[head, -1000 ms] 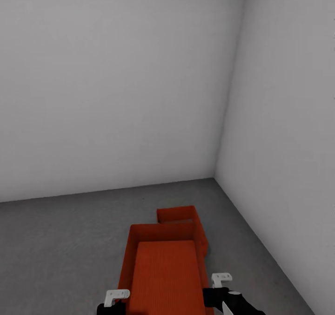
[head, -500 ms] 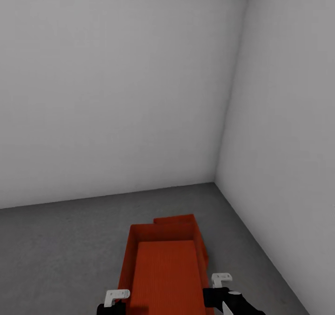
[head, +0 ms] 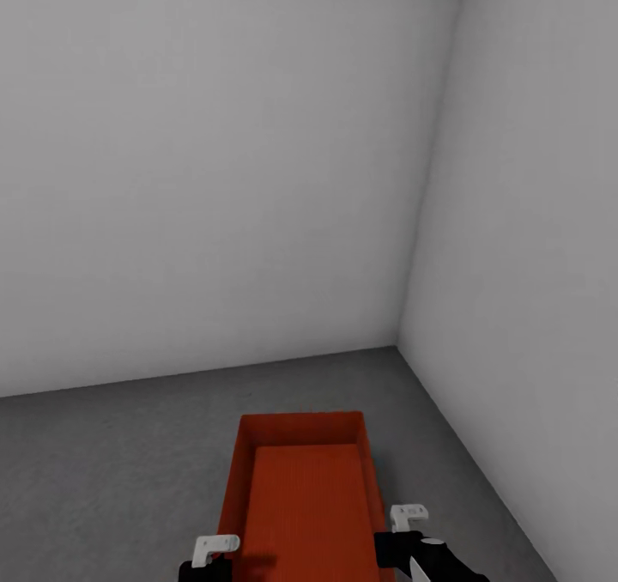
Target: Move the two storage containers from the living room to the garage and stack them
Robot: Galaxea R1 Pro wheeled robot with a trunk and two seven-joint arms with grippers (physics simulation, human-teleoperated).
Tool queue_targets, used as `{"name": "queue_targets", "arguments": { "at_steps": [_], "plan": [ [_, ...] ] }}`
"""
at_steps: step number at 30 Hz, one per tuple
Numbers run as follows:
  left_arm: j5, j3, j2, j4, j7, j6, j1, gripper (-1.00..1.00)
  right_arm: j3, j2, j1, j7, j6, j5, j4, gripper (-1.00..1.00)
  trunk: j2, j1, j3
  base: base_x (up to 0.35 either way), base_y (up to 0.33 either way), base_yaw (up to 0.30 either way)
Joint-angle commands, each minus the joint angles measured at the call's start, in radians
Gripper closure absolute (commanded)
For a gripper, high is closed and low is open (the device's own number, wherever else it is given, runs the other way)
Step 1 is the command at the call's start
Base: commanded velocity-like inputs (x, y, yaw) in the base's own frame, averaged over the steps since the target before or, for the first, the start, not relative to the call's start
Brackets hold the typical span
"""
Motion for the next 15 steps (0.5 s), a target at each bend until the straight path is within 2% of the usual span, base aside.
{"name": "queue_targets", "arguments": {
  "at_steps": [1, 15],
  "plan": [
    [0.006, -0.01, 0.024, -0.003, -0.002, -0.021, -0.001, 1.0, 0.013, -0.002, 0.0, 0.071, 0.006, -0.012, 0.002, 1.0, -0.001, 0.001, -0.001, 0.299, -0.082, 0.0],
    [0.006, -0.01, 0.024, -0.003, -0.002, -0.021, -0.001, 1.0, 0.014, -0.002, 0.0, 0.07, 0.006, -0.011, 0.002, 1.0, -0.001, 0.001, -0.001, 0.27, -0.142, 0.0]
  ]
}}
